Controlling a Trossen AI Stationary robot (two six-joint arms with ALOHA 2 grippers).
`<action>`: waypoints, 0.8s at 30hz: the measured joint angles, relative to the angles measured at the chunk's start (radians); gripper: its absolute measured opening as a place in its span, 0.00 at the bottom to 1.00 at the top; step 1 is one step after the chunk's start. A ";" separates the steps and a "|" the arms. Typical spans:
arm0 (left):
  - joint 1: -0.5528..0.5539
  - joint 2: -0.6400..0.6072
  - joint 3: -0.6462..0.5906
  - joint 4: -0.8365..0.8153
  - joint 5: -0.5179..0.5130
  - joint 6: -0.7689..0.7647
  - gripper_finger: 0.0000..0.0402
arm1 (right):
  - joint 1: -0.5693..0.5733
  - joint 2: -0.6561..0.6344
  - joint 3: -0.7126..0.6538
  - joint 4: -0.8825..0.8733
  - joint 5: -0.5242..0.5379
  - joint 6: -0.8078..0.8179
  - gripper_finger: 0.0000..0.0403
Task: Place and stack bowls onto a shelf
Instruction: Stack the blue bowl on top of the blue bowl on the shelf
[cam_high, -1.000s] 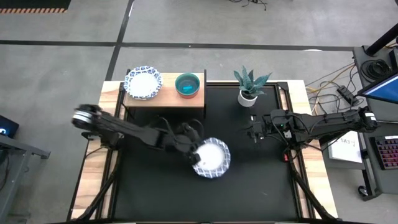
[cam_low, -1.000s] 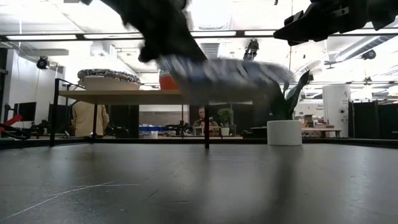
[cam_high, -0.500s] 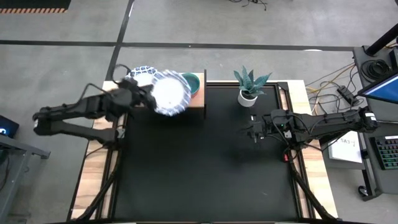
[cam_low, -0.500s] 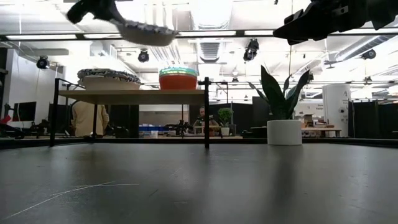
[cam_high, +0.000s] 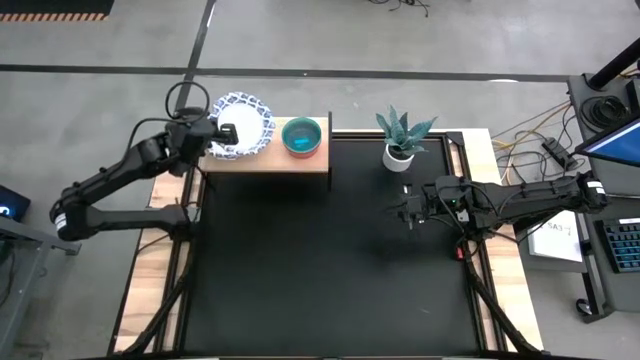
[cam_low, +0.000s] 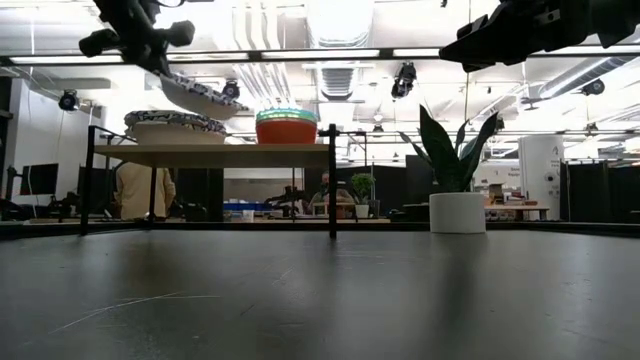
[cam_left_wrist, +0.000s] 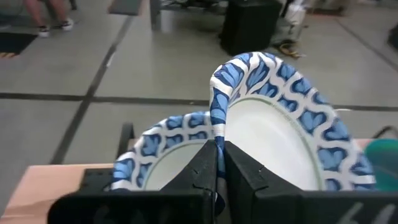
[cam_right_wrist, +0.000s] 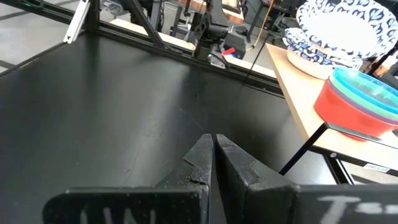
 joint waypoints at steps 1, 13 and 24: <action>0.008 0.005 0.000 -0.005 0.000 0.003 0.01 | 0.000 0.000 0.000 0.000 0.001 0.000 0.02; 0.025 0.007 0.000 -0.045 -0.008 0.005 0.13 | 0.000 0.000 0.000 -0.001 0.006 0.000 0.02; 0.032 0.004 0.000 -0.094 -0.029 -0.013 0.26 | 0.000 0.000 0.000 -0.001 0.006 0.000 0.02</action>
